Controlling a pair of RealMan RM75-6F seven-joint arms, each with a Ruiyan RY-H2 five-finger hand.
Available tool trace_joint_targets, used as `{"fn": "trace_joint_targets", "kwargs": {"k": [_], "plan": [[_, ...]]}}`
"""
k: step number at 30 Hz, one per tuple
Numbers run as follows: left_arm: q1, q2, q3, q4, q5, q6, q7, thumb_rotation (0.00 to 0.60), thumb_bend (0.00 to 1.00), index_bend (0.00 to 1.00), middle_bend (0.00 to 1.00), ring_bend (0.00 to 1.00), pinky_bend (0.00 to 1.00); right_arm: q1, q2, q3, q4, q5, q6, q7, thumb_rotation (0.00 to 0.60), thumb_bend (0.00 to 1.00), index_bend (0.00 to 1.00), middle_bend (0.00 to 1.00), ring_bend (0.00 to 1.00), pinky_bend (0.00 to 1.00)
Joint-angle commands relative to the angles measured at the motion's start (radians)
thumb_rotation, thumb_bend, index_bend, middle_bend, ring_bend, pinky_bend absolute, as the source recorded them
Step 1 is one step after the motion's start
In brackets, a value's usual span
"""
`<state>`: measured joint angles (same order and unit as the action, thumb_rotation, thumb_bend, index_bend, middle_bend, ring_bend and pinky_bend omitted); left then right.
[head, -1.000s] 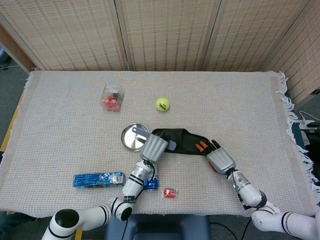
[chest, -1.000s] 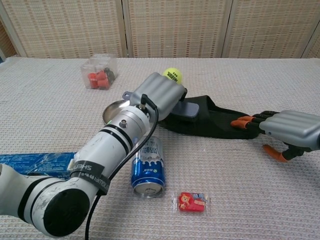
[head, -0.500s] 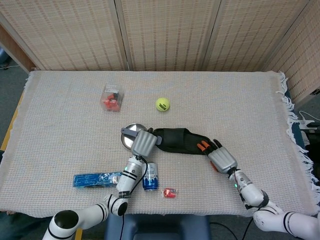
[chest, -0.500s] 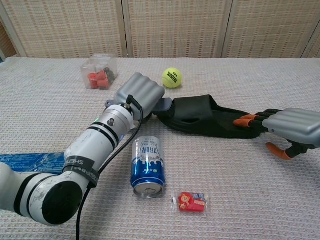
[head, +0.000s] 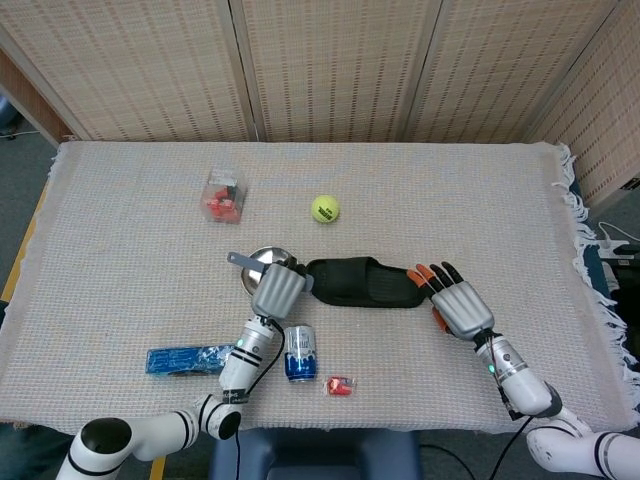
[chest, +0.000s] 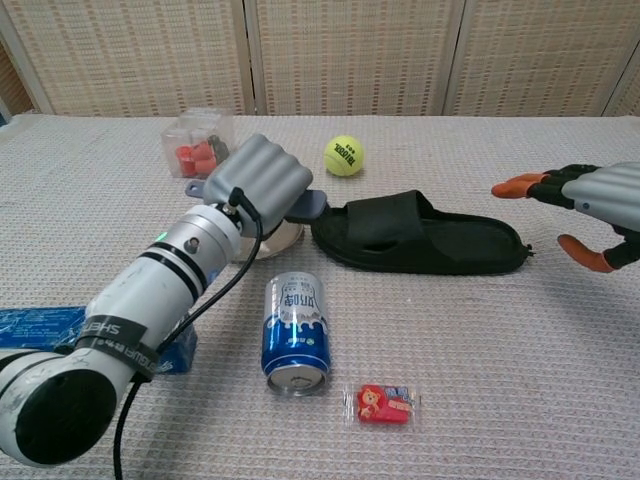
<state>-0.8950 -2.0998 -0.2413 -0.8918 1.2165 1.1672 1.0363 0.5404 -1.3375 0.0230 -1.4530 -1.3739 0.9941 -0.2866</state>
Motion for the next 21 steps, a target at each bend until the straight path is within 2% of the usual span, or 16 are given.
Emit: {"fn": "trace_joint_targets", "kwargs": {"k": [1,3,9,16,21], "plan": [[0.035,0.032,0.013,0.000,-0.032,-0.015,0.028,0.600,0.44,0.52,0.60,0.67,0.98,-0.026,0.069,0.014,-0.057,-0.040,0.072,0.040,0.600,0.48,0.00,0.00,0.00,0.00],[0.047,0.042,0.016,0.007,-0.042,-0.019,0.030,0.600,0.44,0.51,0.59,0.67,0.98,-0.042,0.107,0.025,-0.086,-0.057,0.120,0.059,0.600,0.45,0.00,0.00,0.00,0.00],[0.063,0.051,0.016,0.025,-0.072,-0.042,0.054,0.600,0.44,0.48,0.57,0.67,0.98,-0.071,0.179,0.044,-0.154,-0.063,0.182,0.070,0.600,0.45,0.00,0.00,0.00,0.00],[0.064,0.046,0.006,0.016,-0.098,-0.060,0.061,0.600,0.44,0.35,0.46,0.69,0.99,-0.079,0.180,0.040,-0.169,-0.061,0.178,0.044,0.600,0.45,0.00,0.00,0.00,0.00],[0.064,0.042,0.005,0.008,-0.112,-0.069,0.071,0.600,0.44,0.19,0.34,0.69,0.98,-0.080,0.176,0.041,-0.167,-0.052,0.168,0.033,0.600,0.45,0.00,0.00,0.00,0.00]]}}
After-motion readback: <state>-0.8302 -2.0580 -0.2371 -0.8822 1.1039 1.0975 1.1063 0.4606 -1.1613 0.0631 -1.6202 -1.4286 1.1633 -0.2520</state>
